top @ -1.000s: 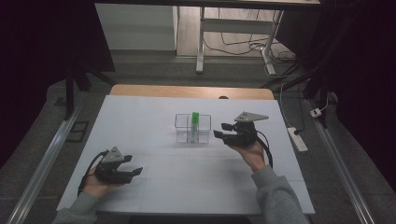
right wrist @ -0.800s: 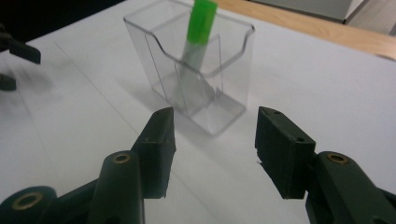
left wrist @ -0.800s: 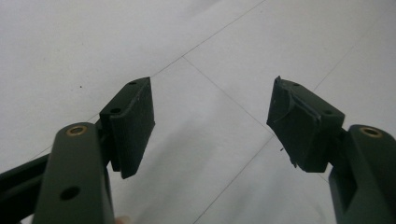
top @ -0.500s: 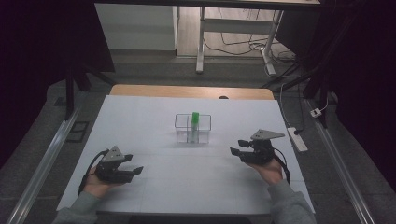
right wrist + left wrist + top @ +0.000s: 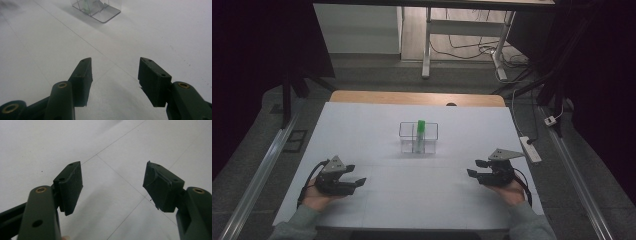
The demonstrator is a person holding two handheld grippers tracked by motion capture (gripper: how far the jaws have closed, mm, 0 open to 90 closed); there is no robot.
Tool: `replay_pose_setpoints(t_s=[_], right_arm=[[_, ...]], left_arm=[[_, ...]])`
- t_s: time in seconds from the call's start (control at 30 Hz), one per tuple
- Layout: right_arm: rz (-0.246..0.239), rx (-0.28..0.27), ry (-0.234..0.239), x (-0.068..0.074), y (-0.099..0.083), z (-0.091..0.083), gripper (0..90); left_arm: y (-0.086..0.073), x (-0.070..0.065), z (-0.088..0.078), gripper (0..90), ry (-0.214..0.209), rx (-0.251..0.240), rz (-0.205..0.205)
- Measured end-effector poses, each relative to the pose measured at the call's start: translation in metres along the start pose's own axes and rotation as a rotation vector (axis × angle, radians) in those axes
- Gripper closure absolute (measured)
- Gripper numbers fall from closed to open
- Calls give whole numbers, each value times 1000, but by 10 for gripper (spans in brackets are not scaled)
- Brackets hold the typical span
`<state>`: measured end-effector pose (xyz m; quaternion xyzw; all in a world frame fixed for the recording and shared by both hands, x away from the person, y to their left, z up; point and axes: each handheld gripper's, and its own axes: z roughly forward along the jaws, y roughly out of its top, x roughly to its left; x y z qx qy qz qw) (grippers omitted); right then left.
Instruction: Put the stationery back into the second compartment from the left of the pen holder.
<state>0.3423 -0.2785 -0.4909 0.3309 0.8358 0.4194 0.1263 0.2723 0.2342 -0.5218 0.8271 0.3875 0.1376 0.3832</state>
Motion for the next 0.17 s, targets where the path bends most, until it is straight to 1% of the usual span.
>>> replay_pose_setpoints(t_s=[0.17], right_arm=[[-8,4,6,0,0,1,434]], left_arm=[[0,0,-1,314,0,-3,0]])
